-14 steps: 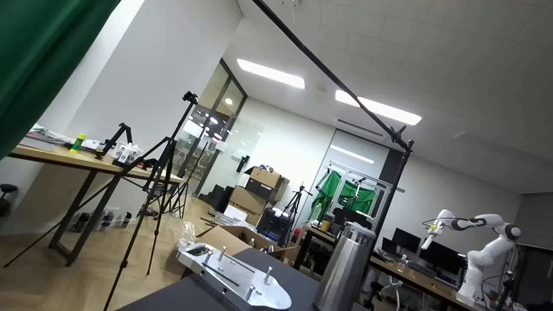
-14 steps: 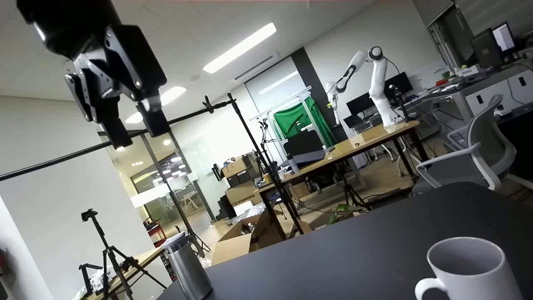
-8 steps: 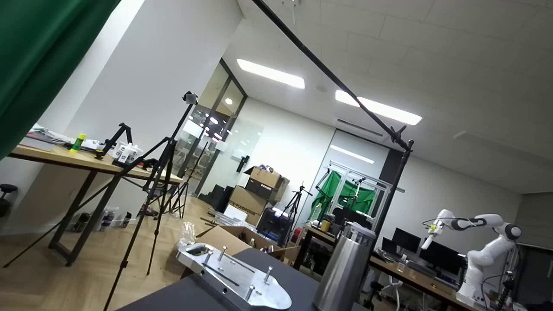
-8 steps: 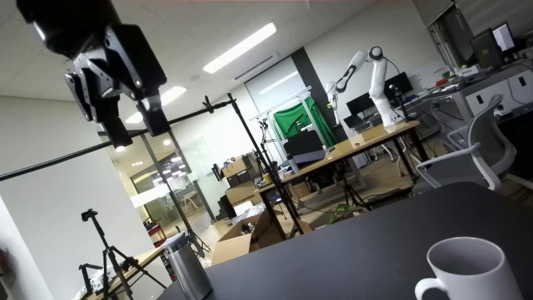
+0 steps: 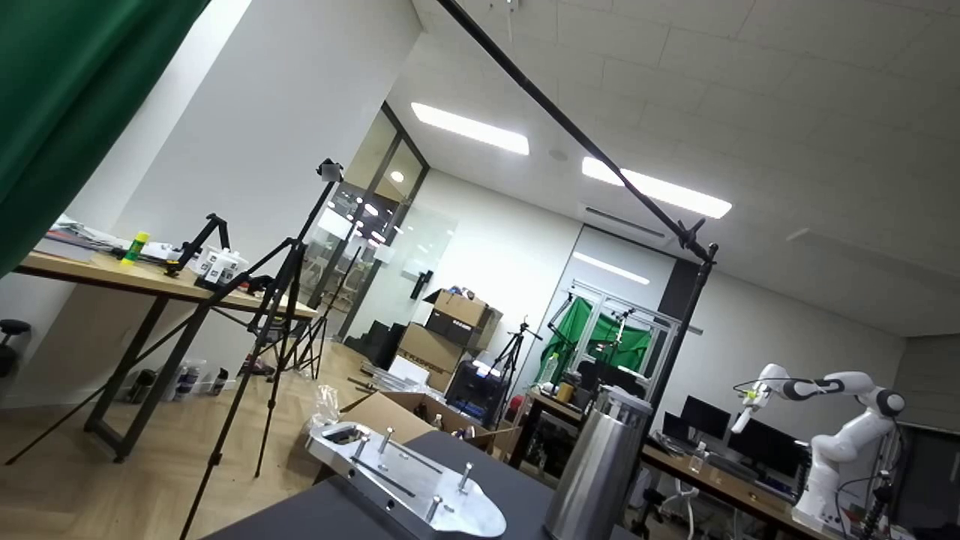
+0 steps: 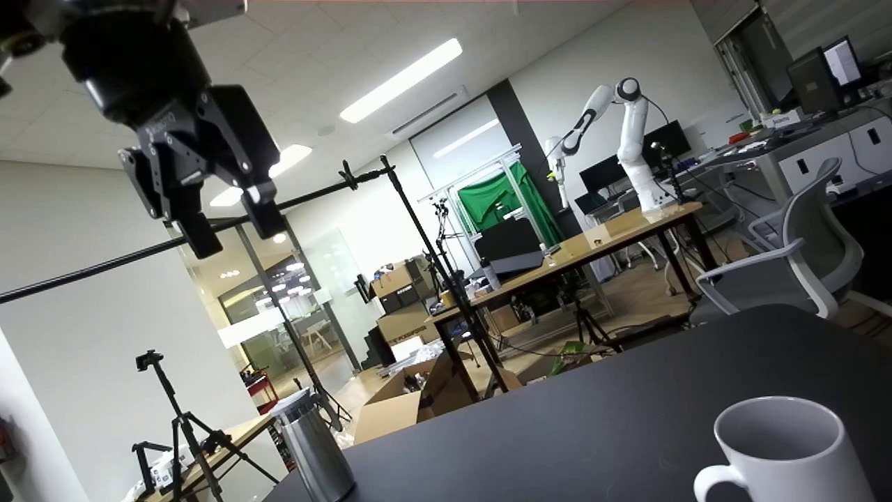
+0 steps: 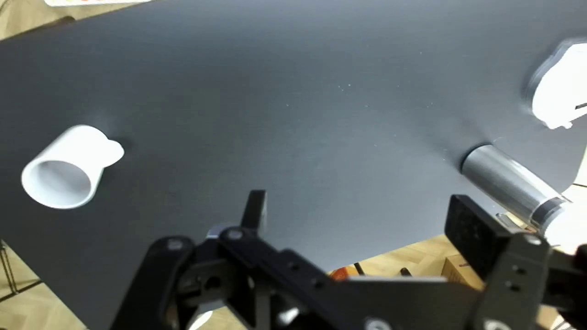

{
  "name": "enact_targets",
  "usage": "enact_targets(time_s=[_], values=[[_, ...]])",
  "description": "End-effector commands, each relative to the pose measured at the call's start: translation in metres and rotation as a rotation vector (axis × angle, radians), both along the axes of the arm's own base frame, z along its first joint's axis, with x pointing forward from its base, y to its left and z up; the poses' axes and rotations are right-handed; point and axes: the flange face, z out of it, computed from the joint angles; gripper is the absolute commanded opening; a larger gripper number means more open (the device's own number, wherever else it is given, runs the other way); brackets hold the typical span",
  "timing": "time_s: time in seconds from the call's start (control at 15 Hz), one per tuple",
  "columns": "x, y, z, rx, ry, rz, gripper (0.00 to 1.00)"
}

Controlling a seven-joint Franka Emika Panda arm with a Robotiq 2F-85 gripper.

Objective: Press the top of the bottle to open

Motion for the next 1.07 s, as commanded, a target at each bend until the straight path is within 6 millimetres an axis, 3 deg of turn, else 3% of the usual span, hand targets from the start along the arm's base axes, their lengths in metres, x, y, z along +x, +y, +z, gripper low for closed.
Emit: enact_targets(time_s=[0.0, 0.27, 0.67, 0.87, 1.0], values=[[0.051, 0.069, 0.003, -0.037, -0.033, 0.114, 0.73], [0.106, 0.143, -0.004, -0.086, -0.108, 0.191, 0.45], [0.166, 0.203, -0.014, -0.11, -0.104, 0.244, 0.05], [0.184, 0.229, -0.019, -0.1, -0.06, 0.292, 0.0], [0.187, 0.234, -0.021, -0.112, -0.025, 0.327, 0.0]])
